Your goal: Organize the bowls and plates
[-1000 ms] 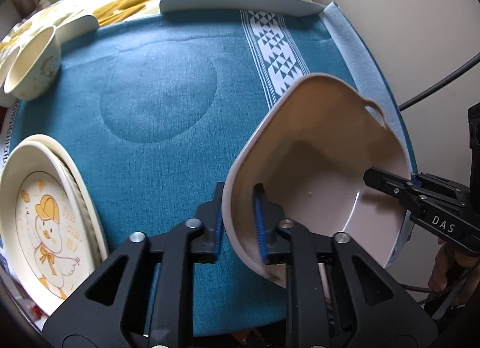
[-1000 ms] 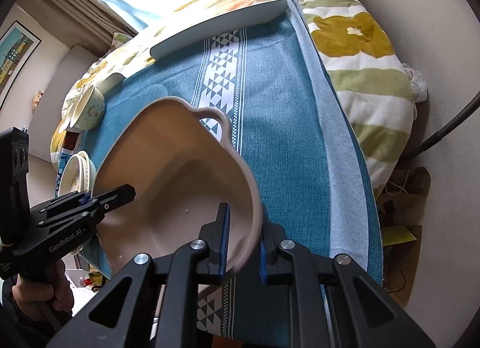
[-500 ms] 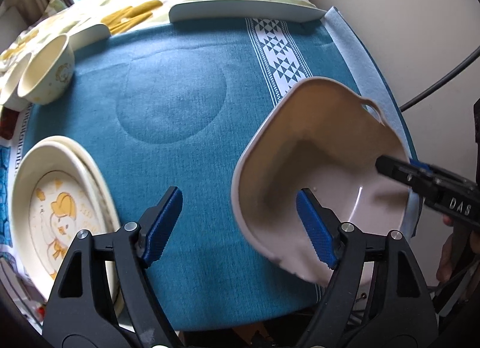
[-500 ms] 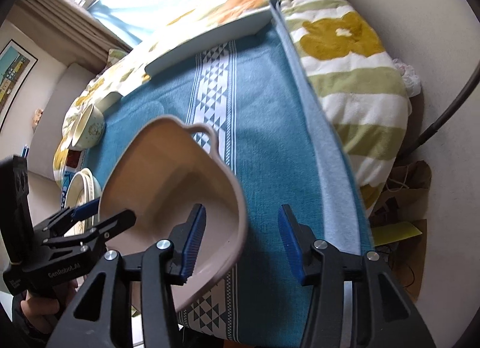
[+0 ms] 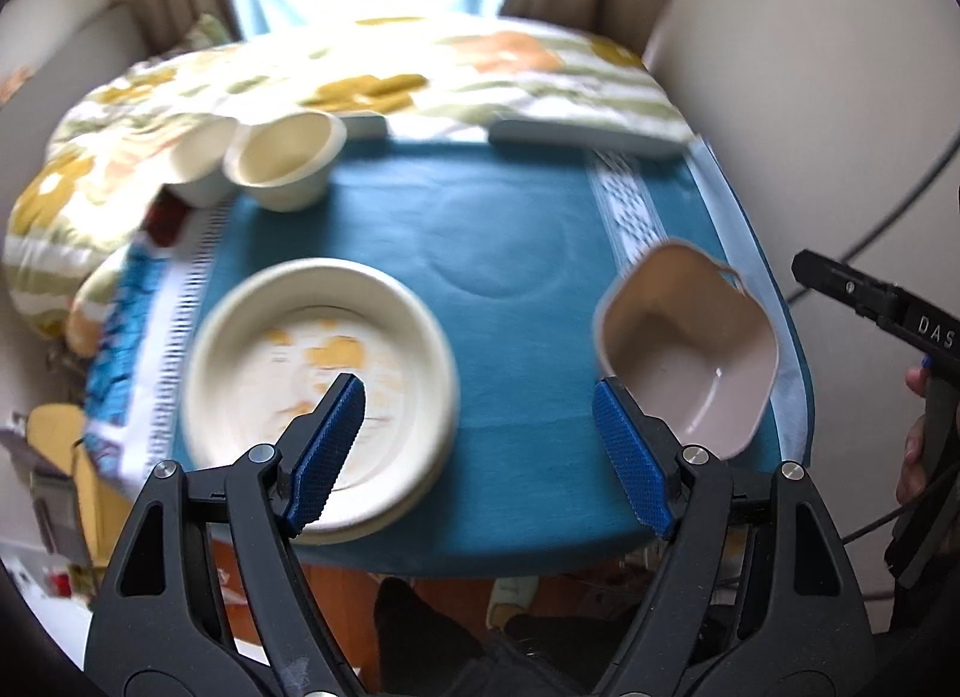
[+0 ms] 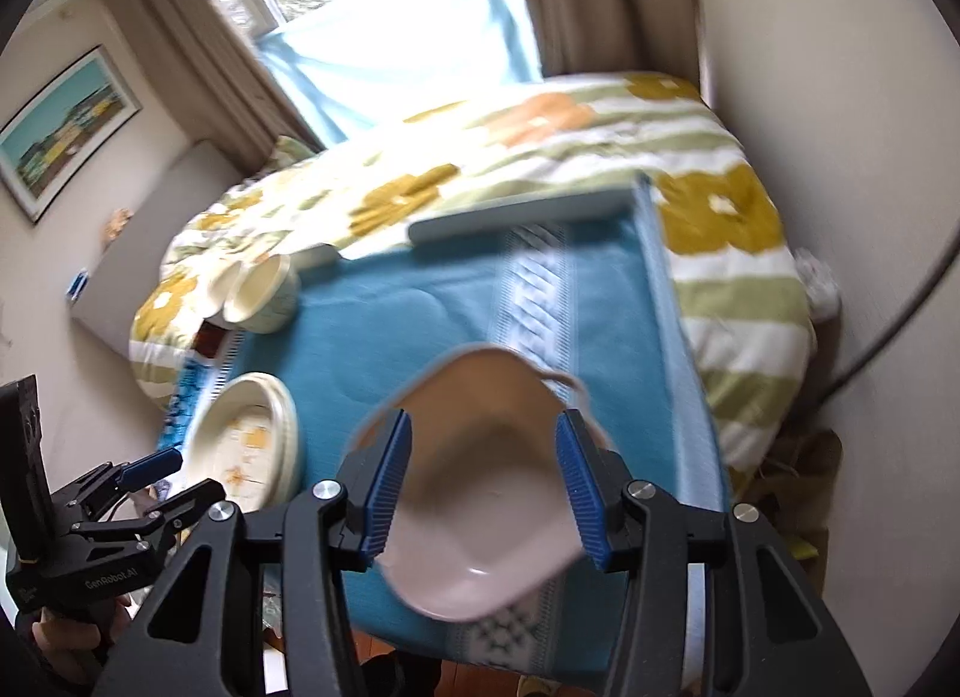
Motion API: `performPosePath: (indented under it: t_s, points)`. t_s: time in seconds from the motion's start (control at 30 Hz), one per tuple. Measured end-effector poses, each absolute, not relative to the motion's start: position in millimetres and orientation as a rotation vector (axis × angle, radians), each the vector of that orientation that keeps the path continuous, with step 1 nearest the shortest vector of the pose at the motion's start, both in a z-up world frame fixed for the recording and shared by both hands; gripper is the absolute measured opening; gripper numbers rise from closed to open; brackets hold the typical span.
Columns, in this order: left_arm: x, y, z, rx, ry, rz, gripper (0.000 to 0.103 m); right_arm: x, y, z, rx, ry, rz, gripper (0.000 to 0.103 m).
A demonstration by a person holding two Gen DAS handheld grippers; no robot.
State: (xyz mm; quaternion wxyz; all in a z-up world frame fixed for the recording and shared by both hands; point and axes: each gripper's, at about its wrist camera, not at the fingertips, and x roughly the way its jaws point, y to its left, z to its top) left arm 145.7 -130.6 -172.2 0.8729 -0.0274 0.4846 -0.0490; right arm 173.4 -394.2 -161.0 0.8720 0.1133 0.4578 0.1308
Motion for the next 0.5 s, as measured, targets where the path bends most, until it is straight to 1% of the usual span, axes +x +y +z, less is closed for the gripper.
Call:
performPosePath:
  t_s: [0.13,0.2,0.23,0.27,0.3,0.33,0.37,0.5]
  points:
    - [133,-93,-146,-0.109,0.948,-0.038,0.077,182,-359,-143,0.206,0.925,0.353,0.046]
    - [130,-75,-133,-0.127,0.916,-0.013,0.077,189,-340,-134,0.191,0.91,0.386,0.049]
    - [129,-66,-127,-0.131,0.901,-0.002,0.081,191,-331,-130,0.187,0.903,0.402,0.057]
    - [130,-57,-120,-0.128,0.88,0.016,0.085,195,-322,-127,0.184,0.894,0.416,0.069]
    - [131,-50,-116,-0.123,0.863,0.034,0.095,198,-312,-123,0.177,0.883,0.427,0.075]
    - [133,-40,-111,-0.116,0.841,0.057,0.103,203,-301,-120,0.169,0.869,0.438,0.086]
    - [136,-29,-107,-0.108,0.813,0.08,0.103,207,-292,-117,0.16,0.858,0.448,0.09]
    - [162,8,-103,-0.135,0.802,0.1,0.103,225,-252,-113,0.137,0.833,0.474,0.091]
